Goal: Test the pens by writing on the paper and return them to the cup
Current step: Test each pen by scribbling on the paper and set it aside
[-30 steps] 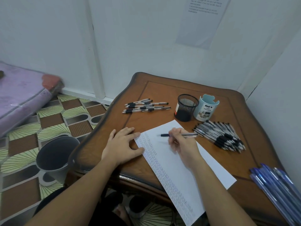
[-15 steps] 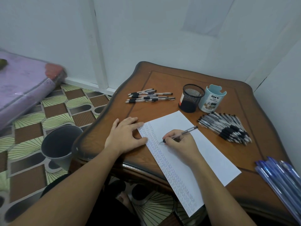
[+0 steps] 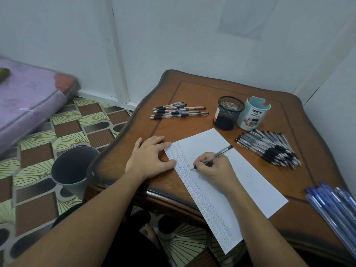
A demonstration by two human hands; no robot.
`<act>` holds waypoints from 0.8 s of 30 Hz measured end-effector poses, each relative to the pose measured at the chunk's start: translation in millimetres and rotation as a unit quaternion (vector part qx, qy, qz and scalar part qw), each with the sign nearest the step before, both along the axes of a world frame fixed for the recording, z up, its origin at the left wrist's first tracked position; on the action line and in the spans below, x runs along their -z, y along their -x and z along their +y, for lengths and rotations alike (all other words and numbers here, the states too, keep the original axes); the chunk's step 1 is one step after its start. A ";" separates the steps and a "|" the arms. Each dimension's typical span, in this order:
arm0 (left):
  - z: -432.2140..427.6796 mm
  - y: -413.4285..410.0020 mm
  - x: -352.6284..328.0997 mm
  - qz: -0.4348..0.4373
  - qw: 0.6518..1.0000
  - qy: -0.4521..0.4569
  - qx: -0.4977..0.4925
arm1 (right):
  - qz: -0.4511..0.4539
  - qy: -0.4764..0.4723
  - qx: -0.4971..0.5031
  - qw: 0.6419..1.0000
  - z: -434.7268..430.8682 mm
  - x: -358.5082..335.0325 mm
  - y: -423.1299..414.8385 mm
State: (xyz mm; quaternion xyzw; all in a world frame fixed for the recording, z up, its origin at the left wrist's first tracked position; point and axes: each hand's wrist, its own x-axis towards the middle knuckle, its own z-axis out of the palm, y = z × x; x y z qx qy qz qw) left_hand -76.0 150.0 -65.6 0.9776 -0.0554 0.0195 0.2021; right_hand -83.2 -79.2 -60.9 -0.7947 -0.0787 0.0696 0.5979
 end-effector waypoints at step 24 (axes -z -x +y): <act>-0.1 0.5 0.4 -0.005 1.000 0.003 0.000 | -0.007 0.012 0.012 1.000 -0.6 -2.2 1.9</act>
